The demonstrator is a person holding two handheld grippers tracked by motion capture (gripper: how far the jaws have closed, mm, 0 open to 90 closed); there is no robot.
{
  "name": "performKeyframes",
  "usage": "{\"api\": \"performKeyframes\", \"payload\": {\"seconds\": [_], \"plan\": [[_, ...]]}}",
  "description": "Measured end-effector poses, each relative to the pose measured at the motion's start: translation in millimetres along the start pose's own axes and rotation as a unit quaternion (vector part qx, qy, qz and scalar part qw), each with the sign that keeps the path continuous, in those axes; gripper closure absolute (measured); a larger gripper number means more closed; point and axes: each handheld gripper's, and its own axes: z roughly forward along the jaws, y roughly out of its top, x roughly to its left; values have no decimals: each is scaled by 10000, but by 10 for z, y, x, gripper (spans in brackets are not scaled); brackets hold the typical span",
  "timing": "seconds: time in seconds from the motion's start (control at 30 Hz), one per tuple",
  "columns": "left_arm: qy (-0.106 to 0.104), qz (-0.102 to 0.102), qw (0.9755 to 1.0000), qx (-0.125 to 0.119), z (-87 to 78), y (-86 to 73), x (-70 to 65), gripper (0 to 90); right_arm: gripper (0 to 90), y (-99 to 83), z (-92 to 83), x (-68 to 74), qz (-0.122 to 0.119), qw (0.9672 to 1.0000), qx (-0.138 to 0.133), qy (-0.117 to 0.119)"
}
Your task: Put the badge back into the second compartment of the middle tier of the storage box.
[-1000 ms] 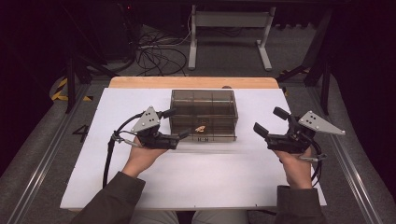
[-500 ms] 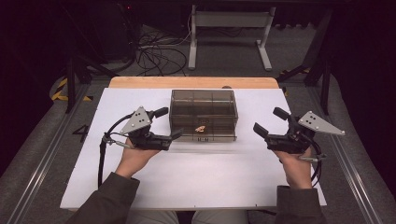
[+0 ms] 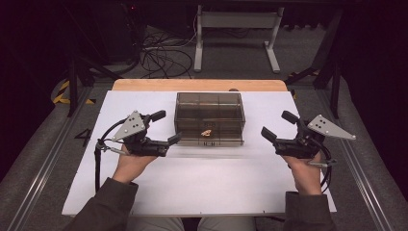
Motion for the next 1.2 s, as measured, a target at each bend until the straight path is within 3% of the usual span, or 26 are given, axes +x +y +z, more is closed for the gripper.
{"api": "performKeyframes", "payload": {"seconds": [1.2], "plan": [[147,-210,9990,-353,-465,-30,76,83,5,-17,-17,31,-39,9999,-95,51]]}}
